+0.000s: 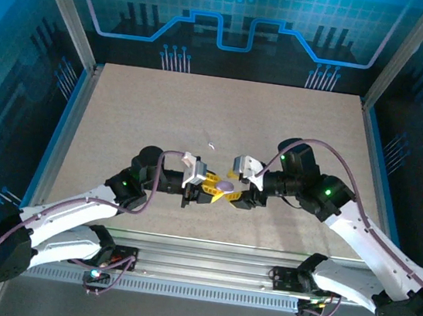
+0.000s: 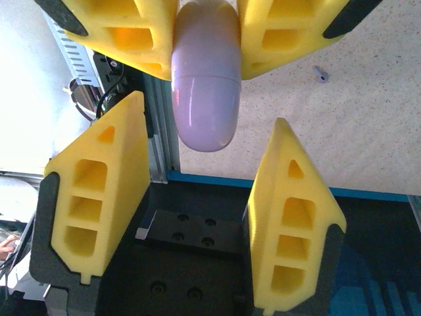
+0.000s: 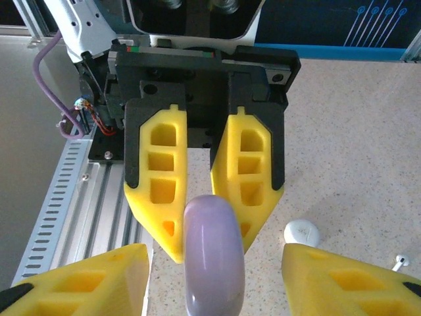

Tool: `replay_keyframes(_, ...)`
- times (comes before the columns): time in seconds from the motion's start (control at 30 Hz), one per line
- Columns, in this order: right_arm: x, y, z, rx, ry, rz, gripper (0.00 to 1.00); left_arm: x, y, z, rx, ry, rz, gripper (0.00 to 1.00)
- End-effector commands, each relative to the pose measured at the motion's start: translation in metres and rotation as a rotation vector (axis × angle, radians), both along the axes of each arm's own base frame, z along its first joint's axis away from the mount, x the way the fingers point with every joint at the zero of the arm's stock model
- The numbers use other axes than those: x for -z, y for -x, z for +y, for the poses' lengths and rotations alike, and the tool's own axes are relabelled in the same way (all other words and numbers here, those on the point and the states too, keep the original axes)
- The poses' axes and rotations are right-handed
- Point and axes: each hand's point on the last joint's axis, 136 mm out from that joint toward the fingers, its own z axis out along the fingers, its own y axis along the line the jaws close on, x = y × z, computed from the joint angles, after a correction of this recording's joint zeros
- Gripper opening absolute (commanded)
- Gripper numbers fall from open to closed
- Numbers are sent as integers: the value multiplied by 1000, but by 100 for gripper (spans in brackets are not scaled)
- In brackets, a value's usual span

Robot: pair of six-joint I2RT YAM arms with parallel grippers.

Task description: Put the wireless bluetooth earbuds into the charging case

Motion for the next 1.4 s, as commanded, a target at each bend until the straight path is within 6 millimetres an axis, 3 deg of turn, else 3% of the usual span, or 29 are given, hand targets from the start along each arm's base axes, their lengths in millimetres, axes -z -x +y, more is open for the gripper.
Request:
replay_keyframes(0.0, 0, -5, 2, 28, -2, -14, 56, -22, 3, 0, 10, 46, -60, 24)
replay_keyframes(0.27, 5, -24, -9, 139, 52, -17, 54, -27, 4, 0, 19, 61, -70, 23)
replay_keyframes(0.53, -7, -46, -30, 277, 25, -43, 54, -27, 5, 0, 22, 63, -67, 23)
replay_keyframes(0.87, -19, -46, -33, 291, -42, -58, 54, -28, 2, -1, 8, 68, -68, 23)
replay_keyframes(1.1, -26, -41, -39, 330, -89, -32, 56, -19, -14, 5, -102, 68, -52, 23)
replay_keyframes(1.37, -7, -54, -53, 520, -38, 134, 57, -4, -38, 20, -266, 72, 9, 23)
